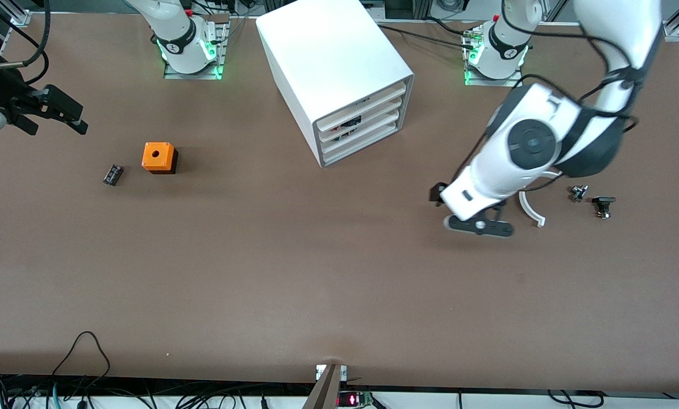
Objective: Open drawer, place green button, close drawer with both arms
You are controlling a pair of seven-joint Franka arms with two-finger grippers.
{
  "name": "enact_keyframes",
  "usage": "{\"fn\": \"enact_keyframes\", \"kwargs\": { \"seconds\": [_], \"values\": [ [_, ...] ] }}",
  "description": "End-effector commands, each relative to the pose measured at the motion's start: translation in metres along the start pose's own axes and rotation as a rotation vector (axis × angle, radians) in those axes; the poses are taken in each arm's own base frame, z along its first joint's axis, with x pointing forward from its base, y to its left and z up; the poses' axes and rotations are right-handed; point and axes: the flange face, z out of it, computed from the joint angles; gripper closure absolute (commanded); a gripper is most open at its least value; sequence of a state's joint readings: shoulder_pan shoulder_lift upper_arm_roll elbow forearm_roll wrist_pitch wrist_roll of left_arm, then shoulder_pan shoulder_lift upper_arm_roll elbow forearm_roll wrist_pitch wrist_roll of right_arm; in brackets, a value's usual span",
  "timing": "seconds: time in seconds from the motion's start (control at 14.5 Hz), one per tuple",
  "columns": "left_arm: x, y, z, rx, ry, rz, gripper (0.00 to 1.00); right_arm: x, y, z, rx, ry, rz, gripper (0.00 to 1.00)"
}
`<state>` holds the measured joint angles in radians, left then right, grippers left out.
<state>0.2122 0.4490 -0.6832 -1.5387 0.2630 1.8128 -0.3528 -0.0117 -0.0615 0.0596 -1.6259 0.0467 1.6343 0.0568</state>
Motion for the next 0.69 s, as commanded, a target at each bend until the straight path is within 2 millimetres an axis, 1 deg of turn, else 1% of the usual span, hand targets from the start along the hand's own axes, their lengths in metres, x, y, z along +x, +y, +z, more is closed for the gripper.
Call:
{"fn": "enact_keyframes", "kwargs": {
  "seconds": [0.0,0.14,0.21,0.28,0.34,0.41,0.55,0.62],
  "values": [
    [-0.006,-0.019,-0.046,0.041,-0.017,0.069,0.00,0.003,0.003,-0.006,0.004,-0.005,-0.013,0.00],
    [-0.010,-0.029,-0.069,0.052,-0.041,0.075,0.00,0.003,0.002,-0.006,0.004,-0.005,-0.014,0.00],
    [-0.016,-0.029,-0.082,0.063,-0.033,0.097,0.00,0.003,0.003,-0.006,0.004,-0.005,-0.013,0.00],
    [-0.021,-0.040,-0.093,0.077,-0.020,0.109,0.00,0.003,0.002,-0.005,0.004,-0.007,-0.014,0.00],
    [-0.024,-0.064,-0.104,0.091,-0.008,0.109,0.00,0.003,0.003,-0.005,0.002,-0.007,-0.011,0.00],
    [-0.029,-0.081,-0.112,0.066,-0.005,0.129,0.00,0.003,0.003,-0.005,0.002,-0.007,-0.011,0.00],
    [-0.039,-0.113,-0.122,-0.008,0.001,0.109,0.00,0.004,0.002,-0.004,0.001,-0.008,-0.013,0.00],
    [-0.048,-0.128,-0.125,0.000,0.000,0.106,0.00,0.004,0.003,-0.004,0.001,-0.008,-0.011,0.00]
  ]
}}
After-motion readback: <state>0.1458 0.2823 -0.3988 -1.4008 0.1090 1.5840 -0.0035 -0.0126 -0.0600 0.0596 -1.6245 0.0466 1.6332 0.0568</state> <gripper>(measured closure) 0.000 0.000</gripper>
